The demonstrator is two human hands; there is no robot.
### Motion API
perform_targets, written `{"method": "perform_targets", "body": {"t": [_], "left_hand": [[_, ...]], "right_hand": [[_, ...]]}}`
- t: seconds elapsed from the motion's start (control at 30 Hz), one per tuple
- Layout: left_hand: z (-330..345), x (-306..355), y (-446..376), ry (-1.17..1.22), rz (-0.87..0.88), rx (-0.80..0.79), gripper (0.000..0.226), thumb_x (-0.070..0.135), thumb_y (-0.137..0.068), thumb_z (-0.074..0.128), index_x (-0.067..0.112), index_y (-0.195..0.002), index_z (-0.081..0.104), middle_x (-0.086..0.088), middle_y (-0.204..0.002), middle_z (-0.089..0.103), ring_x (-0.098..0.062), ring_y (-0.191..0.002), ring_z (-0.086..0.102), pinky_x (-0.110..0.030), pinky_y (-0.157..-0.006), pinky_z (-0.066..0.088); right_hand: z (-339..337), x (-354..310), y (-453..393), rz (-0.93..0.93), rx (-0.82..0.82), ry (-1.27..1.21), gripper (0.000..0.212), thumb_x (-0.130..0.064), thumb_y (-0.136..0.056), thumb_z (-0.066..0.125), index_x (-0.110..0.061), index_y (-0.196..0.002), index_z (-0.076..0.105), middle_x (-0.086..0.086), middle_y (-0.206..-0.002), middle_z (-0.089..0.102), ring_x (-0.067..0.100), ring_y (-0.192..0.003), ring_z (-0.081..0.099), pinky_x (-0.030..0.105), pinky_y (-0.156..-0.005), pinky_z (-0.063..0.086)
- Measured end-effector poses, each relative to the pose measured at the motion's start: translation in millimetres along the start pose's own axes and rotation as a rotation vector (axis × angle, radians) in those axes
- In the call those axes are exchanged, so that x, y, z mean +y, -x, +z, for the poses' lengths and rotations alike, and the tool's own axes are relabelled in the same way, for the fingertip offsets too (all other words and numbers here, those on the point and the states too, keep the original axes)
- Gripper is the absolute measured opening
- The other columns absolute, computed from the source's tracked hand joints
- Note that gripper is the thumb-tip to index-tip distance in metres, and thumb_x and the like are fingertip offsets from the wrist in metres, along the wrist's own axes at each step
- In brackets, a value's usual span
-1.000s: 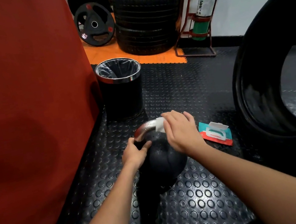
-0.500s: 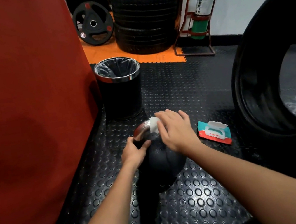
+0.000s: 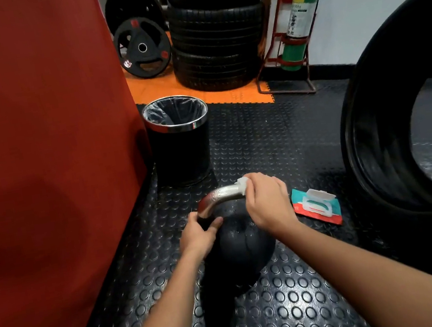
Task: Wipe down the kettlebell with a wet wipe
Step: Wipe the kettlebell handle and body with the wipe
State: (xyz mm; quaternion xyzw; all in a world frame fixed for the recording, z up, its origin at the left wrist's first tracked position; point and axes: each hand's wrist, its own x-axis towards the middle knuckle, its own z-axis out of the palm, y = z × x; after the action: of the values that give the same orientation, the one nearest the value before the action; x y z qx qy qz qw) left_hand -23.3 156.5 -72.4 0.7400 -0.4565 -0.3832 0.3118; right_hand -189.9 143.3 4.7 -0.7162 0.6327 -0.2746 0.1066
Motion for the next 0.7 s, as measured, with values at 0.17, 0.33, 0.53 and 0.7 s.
{"method": "perform_targets", "body": {"t": [0.17, 0.33, 0.53, 0.7], "left_hand": [[-1.0, -0.5, -0.2, -0.018, 0.003, -0.007, 0.038, 0.054, -0.082, 0.069, 0.028, -0.102, 0.05, 0.004, -0.097, 0.063, -0.022, -0.09, 0.06, -0.031, -0.075, 0.047], [-1.1, 1.6, 0.5, -0.021, 0.008, -0.006, 0.037, 0.055, -0.082, 0.068, 0.028, -0.1, 0.05, 0.005, -0.094, 0.063, -0.022, -0.088, 0.061, -0.031, -0.073, 0.046], [-1.5, 2.8, 3.8, -0.007, 0.026, 0.015, 0.035, 0.053, -0.083, 0.068, 0.028, -0.099, 0.049, 0.009, -0.085, 0.059, -0.016, -0.08, 0.057, -0.028, -0.067, 0.041], [-2.4, 5.6, 5.0, 0.002, 0.028, 0.014, 0.035, 0.052, -0.083, 0.068, 0.027, -0.101, 0.05, 0.006, -0.09, 0.061, -0.017, -0.081, 0.057, -0.028, -0.069, 0.04]], "right_hand": [[-1.4, -0.3, -1.6, -0.025, -0.012, -0.016, 0.031, -0.026, -0.108, 0.031, -0.027, -0.109, 0.062, -0.012, -0.097, 0.061, 0.006, -0.093, 0.048, 0.034, -0.11, 0.029], [-0.2, 1.8, -2.8, -0.031, -0.017, 0.021, 0.031, -0.027, -0.107, 0.03, -0.029, -0.1, 0.059, -0.013, -0.092, 0.059, 0.007, -0.091, 0.05, 0.038, -0.111, 0.033], [2.1, 5.3, -0.1, -0.059, -0.019, 0.028, 0.031, -0.028, -0.107, 0.029, -0.031, -0.102, 0.06, -0.016, -0.097, 0.06, 0.005, -0.102, 0.052, 0.038, -0.115, 0.029], [0.8, 4.3, -0.5, -0.066, -0.018, 0.036, 0.031, -0.03, -0.107, 0.028, -0.031, -0.104, 0.059, -0.018, -0.097, 0.057, 0.004, -0.103, 0.052, 0.038, -0.115, 0.029]]}}
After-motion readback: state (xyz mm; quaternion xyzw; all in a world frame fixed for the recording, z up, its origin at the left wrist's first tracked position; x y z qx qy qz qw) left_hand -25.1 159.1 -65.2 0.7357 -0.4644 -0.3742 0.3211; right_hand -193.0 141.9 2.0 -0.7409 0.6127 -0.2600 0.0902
